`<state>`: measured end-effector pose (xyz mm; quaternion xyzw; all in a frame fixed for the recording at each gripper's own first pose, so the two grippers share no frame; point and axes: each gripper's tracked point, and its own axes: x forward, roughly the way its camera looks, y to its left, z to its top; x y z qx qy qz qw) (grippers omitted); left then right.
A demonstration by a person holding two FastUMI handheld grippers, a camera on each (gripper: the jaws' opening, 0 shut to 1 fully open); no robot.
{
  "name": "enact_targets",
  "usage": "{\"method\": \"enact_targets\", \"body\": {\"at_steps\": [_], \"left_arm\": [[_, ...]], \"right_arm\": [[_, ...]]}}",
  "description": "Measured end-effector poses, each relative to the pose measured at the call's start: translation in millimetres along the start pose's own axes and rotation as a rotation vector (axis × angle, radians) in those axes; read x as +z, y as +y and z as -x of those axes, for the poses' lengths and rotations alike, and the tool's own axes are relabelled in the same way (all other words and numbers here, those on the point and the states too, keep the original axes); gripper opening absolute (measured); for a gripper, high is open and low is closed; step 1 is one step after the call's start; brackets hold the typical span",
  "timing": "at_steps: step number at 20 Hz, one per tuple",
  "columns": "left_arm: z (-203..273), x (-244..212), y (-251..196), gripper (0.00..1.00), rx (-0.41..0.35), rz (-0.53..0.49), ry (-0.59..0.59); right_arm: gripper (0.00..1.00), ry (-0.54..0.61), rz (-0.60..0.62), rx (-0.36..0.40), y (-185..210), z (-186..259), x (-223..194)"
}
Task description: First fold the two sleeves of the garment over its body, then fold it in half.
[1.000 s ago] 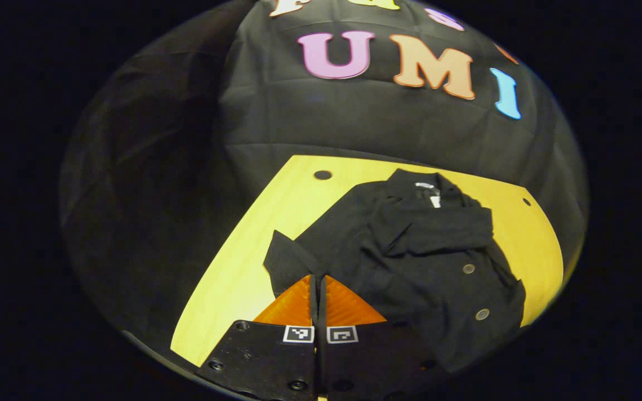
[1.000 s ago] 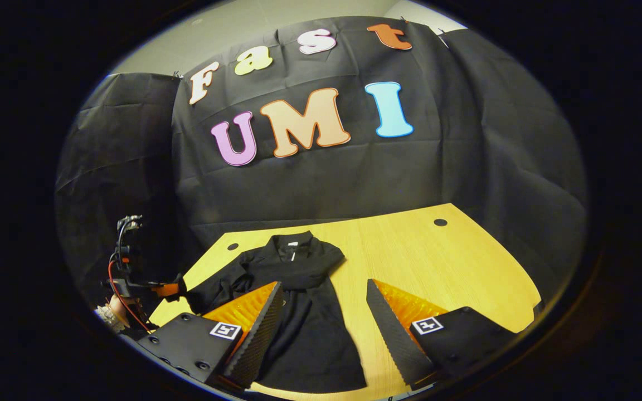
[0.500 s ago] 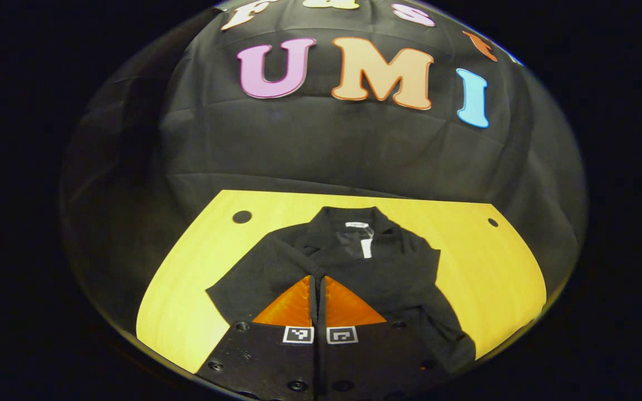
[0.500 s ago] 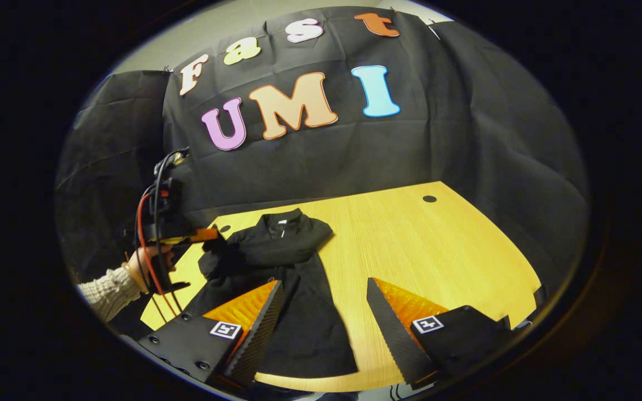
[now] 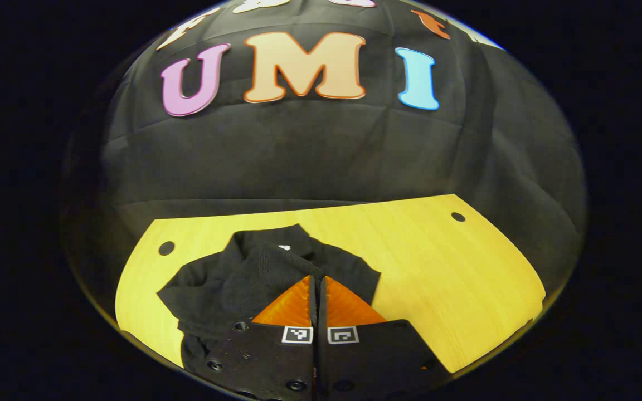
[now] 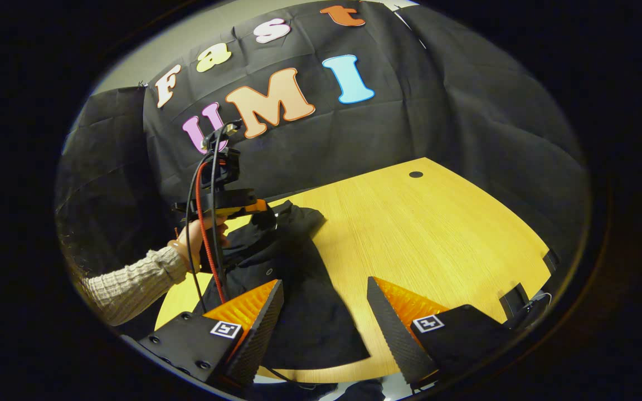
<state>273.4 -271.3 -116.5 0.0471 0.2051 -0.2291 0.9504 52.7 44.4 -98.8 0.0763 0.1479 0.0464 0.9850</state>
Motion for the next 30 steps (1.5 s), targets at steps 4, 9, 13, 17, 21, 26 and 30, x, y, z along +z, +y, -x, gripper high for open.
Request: {"method": "enact_targets", "body": {"at_steps": [4, 9, 13, 17, 21, 26, 30], "left_arm": [[-22.1, -10.3, -20.2, 0.0, -0.014, -0.031, 0.031], [-32.3, -21.7, -45.9, 0.07, -0.091, -0.006, 0.066], [-29.7, -27.7, -54.4, 0.75, -0.106, -0.027, 0.078], [-12.8, -17.8, -49.9, 0.94, -0.101, -0.051, 0.04], [26.7, 21.1, -25.6, 0.93, -0.045, -0.083, -0.098], [83.5, 39.2, 8.1, 0.92, 0.033, -0.061, -0.208], [128.7, 22.7, 49.0, 0.93, 0.122, -0.002, -0.242]], "right_arm": [[0.95, 0.015, 0.024, -0.004, -1.5, -4.6, -9.5], [0.95, 0.042, 0.036, -0.021, -9.3, -6.6, -21.1], [0.95, 0.057, 0.033, -0.032, -18.1, -6.2, -27.0], [0.95, 0.063, 0.05, -0.031, -22.4, -6.8, -27.9], [0.95, 0.082, 0.082, 0.013, -17.6, -11.3, -30.9], [0.95, 0.122, 0.183, 0.094, -4.3, -14.0, -42.2], [0.95, 0.164, 0.246, 0.165, 8.4, -17.9, -55.3]]}}
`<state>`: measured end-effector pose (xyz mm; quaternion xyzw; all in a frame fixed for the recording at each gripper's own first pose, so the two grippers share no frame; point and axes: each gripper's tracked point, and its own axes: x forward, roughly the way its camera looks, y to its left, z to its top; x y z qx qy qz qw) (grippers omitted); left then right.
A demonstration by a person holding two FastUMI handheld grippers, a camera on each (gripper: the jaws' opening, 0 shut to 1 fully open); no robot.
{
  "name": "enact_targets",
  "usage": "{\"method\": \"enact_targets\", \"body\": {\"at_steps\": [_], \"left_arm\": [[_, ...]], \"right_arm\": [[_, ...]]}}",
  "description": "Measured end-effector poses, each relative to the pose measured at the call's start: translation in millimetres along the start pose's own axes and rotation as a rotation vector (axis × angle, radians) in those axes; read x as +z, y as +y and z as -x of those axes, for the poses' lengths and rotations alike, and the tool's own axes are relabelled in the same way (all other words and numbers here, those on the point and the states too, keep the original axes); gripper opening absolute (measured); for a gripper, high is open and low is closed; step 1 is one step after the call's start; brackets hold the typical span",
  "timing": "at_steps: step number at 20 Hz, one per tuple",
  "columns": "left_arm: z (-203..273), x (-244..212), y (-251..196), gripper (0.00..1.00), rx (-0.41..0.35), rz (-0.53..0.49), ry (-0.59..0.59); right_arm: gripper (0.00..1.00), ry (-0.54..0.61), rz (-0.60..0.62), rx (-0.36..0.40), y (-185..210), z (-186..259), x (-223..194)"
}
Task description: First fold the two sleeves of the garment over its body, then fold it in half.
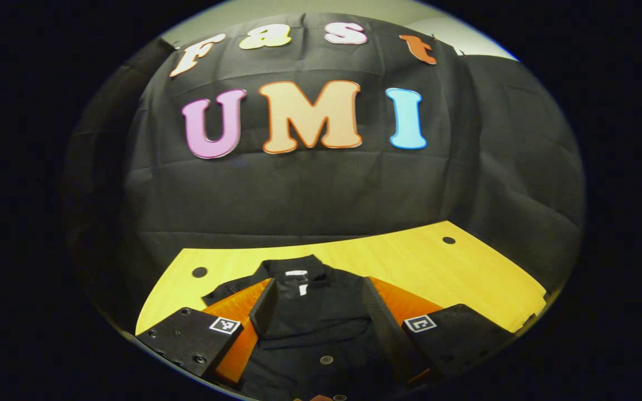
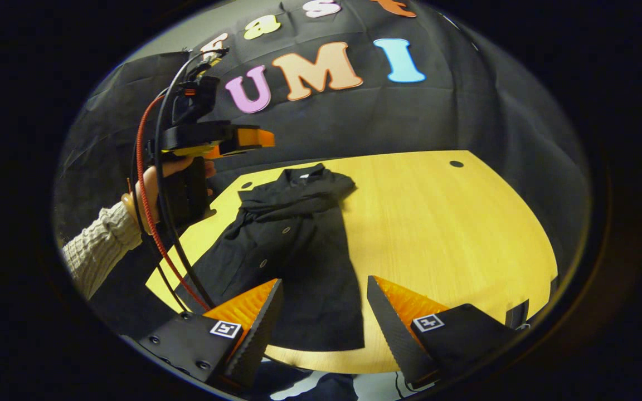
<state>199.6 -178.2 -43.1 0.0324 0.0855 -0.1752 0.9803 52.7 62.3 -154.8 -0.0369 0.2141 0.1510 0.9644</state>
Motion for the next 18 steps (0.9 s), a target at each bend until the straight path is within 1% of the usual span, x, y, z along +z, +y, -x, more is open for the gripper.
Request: {"method": "enact_targets", "body": {"at_steps": [1, 4, 7, 10, 12, 15, 18], "left_arm": [[11.8, -8.9, 14.4, 0.91, 0.031, 0.004, 0.003], [48.9, -40.6, 47.0, 0.9, 0.099, 0.027, 0.028], [87.5, -74.5, 65.6, 0.89, 0.146, 0.079, 0.06], [128.1, -113.2, 82.1, 0.89, 0.197, 0.096, 0.105], [154.5, -145.2, 90.7, 0.89, 0.228, 0.114, 0.163], [192.0, -184.1, 106.3, 0.9, 0.287, 0.093, 0.24], [213.9, -214.7, 109.0, 0.9, 0.303, 0.082, 0.295]], "right_arm": [[0.95, 0.01, 0.019, 0.013, 3.6, -1.0, -2.3], [0.95, 0.029, 0.054, 0.05, 12.6, 0.5, -12.5], [0.95, 0.044, 0.068, 0.074, 17.7, 2.7, -27.2], [0.95, 0.064, 0.074, 0.088, 19.1, 0.8, -38.6], [0.96, 0.079, 0.091, 0.088, 17.9, -3.1, -47.2], [0.96, 0.093, 0.119, 0.082, 14.3, -9.1, -56.1], [0.96, 0.117, 0.138, 0.083, 14.1, -15.5, -69.0]]}}
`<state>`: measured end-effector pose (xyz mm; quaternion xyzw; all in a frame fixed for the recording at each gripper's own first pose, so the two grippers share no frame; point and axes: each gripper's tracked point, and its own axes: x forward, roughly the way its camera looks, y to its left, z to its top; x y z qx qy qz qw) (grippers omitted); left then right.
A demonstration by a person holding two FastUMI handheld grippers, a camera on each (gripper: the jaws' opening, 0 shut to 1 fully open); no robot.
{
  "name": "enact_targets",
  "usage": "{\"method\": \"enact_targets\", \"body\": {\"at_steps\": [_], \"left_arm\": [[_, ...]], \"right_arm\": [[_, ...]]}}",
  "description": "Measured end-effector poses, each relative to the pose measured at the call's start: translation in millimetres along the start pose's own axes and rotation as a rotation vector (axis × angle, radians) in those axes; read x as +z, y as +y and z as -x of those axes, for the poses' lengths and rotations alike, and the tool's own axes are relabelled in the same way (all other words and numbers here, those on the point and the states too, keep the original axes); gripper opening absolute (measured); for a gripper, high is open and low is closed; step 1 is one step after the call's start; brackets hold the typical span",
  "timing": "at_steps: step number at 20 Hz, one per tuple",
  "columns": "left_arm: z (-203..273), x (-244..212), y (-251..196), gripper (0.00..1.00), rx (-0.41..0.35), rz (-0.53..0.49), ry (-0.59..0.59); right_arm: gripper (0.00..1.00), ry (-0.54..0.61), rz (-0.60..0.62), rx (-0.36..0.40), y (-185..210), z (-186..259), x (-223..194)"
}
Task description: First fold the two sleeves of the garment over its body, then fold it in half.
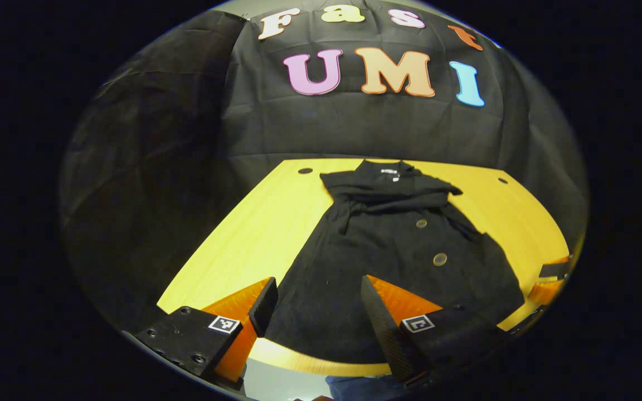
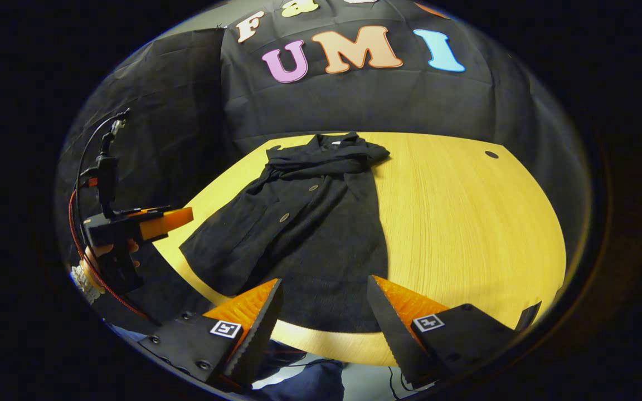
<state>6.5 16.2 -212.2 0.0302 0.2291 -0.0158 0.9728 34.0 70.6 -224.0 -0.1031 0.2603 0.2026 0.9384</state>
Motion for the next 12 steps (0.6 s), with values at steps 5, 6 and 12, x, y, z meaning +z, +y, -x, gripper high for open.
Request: {"method": "enact_targets", "body": {"at_steps": [5, 6, 12], "left_arm": [[-4.4, -49.3, 12.3, 0.91, 0.027, 0.021, 0.102], [-6.7, -55.5, 15.0, 0.9, 0.034, 0.025, 0.116], [-22.5, -78.3, 24.3, 0.9, 0.042, 0.013, 0.171]], "right_arm": [[0.96, 0.044, 0.031, -0.035, -4.7, -15.0, -25.2], [0.96, 0.052, 0.038, -0.045, -7.2, -19.3, -30.8], [0.96, 0.101, 0.019, -0.077, -12.5, -36.5, -54.3]]}}
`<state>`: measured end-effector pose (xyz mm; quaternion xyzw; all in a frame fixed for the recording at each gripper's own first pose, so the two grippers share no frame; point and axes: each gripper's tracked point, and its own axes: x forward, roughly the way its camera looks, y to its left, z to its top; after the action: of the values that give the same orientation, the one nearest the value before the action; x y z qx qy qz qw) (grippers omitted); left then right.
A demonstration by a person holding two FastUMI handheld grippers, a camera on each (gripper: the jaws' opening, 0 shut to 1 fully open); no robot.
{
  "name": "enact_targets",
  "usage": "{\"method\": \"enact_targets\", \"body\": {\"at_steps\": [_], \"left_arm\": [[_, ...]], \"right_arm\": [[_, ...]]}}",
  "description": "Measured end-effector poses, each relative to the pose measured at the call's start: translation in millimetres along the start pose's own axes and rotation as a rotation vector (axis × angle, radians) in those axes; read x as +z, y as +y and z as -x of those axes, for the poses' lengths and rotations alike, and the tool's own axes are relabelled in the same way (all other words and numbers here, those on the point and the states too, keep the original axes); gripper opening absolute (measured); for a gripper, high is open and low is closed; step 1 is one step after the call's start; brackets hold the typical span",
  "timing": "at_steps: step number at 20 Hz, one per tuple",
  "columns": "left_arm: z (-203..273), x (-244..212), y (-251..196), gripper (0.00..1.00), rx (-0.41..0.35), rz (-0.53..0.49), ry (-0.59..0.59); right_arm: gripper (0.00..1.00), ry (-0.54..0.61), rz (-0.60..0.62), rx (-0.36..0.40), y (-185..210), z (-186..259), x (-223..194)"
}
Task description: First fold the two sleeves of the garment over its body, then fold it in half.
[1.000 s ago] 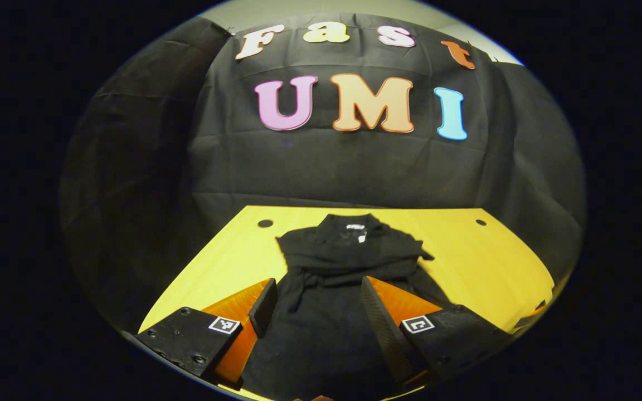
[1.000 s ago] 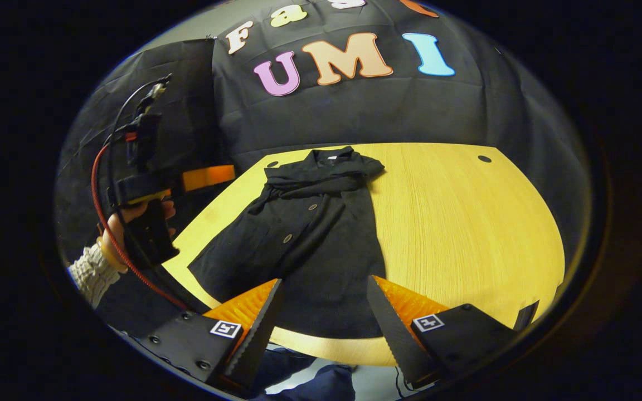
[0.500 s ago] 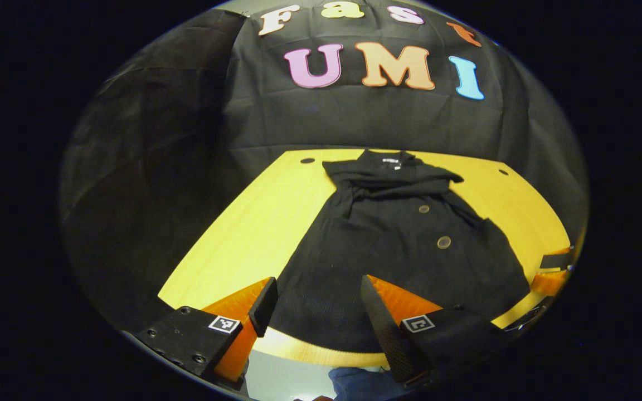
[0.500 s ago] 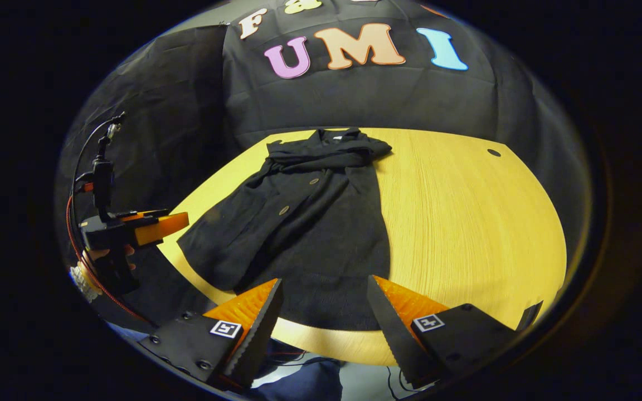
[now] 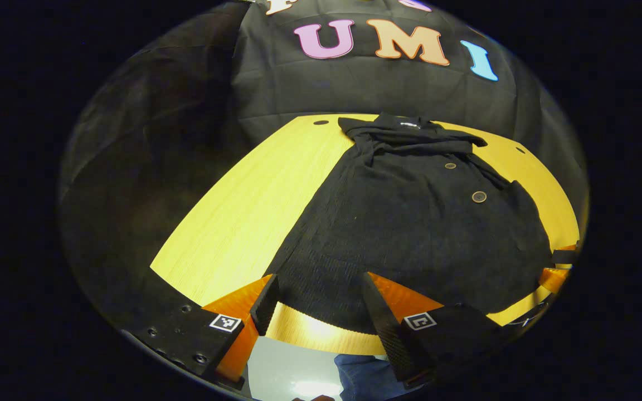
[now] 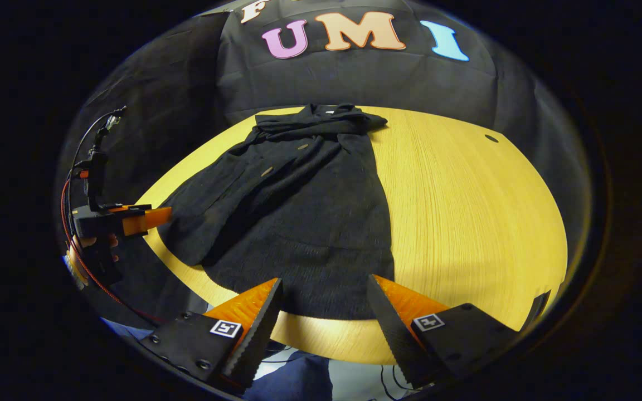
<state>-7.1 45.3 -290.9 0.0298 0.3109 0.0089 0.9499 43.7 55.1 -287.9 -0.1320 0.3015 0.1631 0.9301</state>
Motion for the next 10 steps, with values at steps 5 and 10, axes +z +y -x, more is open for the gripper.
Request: {"method": "enact_targets", "body": {"at_steps": [5, 10], "left_arm": [[-3.9, -2.5, -0.7, 0.9, -0.016, -0.016, 0.003], [-3.8, -4.6, -0.6, 0.9, -0.025, 0.01, -0.025]], "right_arm": [[0.96, -0.005, 0.002, -0.015, -0.3, -1.8, -1.6], [0.93, -0.012, 0.037, -0.045, -3.2, -4.4, -2.3]]}}
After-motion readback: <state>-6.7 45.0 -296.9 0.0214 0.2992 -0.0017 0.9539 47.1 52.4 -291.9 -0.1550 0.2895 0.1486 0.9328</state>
